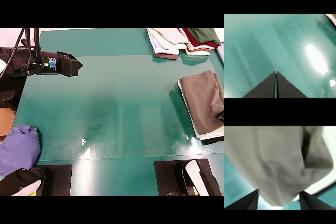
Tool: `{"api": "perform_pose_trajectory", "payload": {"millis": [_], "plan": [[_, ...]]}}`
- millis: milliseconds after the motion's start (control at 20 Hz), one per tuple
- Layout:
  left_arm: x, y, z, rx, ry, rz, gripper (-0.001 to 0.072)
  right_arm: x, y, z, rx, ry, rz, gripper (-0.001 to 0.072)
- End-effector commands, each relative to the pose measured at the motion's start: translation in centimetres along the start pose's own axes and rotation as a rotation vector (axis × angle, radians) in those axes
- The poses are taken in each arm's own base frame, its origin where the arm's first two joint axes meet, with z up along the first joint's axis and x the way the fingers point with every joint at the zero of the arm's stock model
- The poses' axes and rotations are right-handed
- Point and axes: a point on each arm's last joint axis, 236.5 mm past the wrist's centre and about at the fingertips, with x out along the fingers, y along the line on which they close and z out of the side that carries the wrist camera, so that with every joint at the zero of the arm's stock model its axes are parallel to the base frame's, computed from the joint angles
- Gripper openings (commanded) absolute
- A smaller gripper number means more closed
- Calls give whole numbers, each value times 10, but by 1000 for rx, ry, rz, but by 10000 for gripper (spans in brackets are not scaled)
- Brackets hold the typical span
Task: Fold the shirts.
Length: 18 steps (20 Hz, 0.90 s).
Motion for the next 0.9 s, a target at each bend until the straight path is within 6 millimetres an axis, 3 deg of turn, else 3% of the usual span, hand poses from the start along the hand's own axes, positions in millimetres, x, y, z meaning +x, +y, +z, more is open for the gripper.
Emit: {"api": "perform_pose_trajectory", "payload": {"millis": [0,100,200,350,500,700,750,850], "plan": [[0,0,0,0,1,0,30,-14,-16,10,-14,-41,-69,576],[0,0,0,0,-1,0,30,-45,15,50,-70,-177,-10,576],[0,0,1,-1,-3,0,30,-81,60,83,-118,-305,84,576],[0,0,3,0,-12,1,30,-120,120,103,-211,-416,190,576],[0,0,4,0,-18,1,30,-129,192,80,-398,-351,315,575],[0,0,6,-1,-24,0,30,-127,288,33,-659,-256,474,570],[0,0,6,-1,-24,0,30,-126,308,19,-716,-231,506,491],[0,0,7,0,-30,1,30,-123,339,-7,-812,-187,548,170]]}}
